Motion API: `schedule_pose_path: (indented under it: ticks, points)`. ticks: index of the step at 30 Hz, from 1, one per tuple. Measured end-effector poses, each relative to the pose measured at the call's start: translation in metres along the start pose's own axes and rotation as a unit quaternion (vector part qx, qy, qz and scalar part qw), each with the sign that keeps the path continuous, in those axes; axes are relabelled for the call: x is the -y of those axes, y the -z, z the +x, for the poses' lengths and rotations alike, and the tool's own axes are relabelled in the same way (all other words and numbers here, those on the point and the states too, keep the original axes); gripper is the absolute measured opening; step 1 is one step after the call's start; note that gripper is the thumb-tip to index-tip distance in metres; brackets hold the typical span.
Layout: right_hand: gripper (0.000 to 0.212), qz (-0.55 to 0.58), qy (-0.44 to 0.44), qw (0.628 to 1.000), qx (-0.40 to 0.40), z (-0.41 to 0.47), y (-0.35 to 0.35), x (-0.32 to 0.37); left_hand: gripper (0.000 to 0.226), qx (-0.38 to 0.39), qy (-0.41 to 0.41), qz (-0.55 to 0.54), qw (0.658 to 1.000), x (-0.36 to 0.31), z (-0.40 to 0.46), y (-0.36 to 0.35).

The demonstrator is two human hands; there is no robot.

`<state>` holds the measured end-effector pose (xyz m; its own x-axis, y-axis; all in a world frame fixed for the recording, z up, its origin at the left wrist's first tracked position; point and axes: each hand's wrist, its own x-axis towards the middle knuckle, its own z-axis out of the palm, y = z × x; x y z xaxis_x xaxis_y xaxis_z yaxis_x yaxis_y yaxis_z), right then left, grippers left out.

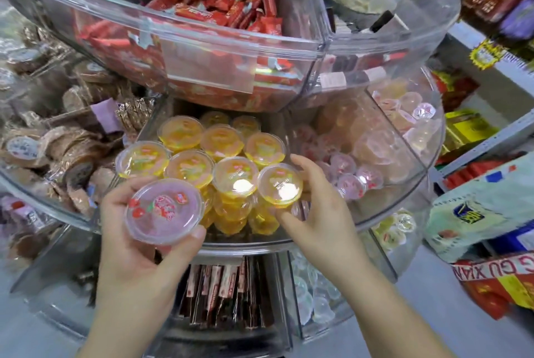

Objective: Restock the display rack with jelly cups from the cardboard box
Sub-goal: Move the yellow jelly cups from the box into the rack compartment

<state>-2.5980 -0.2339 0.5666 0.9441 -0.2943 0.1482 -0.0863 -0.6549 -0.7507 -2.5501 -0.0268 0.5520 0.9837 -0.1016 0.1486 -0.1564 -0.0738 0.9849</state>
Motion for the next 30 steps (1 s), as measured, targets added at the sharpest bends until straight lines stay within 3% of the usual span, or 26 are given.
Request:
schedule_pose_path:
  ticks: [6,9,16,18,23,26,30]
  points:
    - [0.062,-0.071,0.027,0.996,-0.038,-0.002,-0.006,-0.005,0.062,0.003,-0.008,0.004,1.0,-0.005,-0.008,-0.007]
    - [0.062,-0.079,0.025,0.996,-0.032,0.001,-0.005,-0.006,0.064,0.008,-0.015,0.001,1.0,-0.007,-0.01,-0.008]
    - [0.081,0.017,-0.003,1.0,-0.014,-0.008,0.006,-0.006,0.066,0.022,-0.03,-0.025,0.999,-0.013,-0.012,-0.017]
    - [0.074,0.023,0.007,0.998,-0.052,-0.013,0.014,-0.005,0.066,0.04,-0.034,-0.018,0.998,-0.016,-0.012,-0.026]
    - [0.033,0.08,0.109,0.983,-0.124,-0.028,0.031,0.013,0.066,0.075,-0.061,-0.007,0.995,-0.034,-0.018,-0.053]
    - [0.044,0.201,0.077,0.974,-0.071,-0.047,0.038,0.02,0.066,0.109,-0.098,-0.014,0.989,-0.039,-0.028,-0.071]
    - [0.072,0.225,-0.014,0.974,-0.01,-0.075,0.048,0.017,0.063,0.156,-0.073,-0.059,0.983,-0.031,-0.051,-0.09]
